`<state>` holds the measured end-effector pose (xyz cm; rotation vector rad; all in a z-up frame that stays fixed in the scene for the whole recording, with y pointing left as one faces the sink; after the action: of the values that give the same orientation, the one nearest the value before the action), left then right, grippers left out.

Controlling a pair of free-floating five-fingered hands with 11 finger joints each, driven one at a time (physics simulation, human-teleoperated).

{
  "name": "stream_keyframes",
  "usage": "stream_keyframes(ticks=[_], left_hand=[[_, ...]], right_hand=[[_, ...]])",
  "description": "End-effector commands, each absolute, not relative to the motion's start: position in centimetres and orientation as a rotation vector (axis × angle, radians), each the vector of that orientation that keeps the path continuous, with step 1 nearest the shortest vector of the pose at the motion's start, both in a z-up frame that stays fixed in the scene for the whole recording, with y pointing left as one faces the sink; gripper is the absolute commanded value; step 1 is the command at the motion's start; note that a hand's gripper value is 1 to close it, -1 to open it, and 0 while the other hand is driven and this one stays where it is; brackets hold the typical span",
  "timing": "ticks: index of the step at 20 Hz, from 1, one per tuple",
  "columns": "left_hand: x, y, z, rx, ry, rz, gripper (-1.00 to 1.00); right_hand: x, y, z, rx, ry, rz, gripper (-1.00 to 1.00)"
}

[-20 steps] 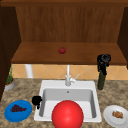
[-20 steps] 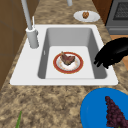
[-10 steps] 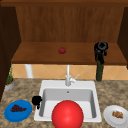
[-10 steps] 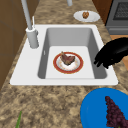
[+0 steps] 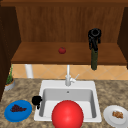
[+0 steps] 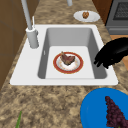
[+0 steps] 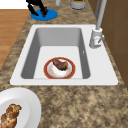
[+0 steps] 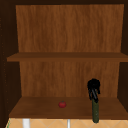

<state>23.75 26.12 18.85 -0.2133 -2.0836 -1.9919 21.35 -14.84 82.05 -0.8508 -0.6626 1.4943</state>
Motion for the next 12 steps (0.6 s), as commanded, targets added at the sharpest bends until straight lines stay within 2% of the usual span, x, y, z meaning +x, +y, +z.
stream_keyframes(ticks=[1,12], left_hand=[[23.7,26.1,18.9,-0.213,-2.084,-1.992,0.00],[23.7,26.1,18.9,-0.213,-2.084,-1.992,0.00]], right_hand=[[24.4,-14.1,83.7,-0.873,-0.638,1.474,1.00],[33.5,-13.6,84.9,-0.840,-0.679,1.478,1.00]])
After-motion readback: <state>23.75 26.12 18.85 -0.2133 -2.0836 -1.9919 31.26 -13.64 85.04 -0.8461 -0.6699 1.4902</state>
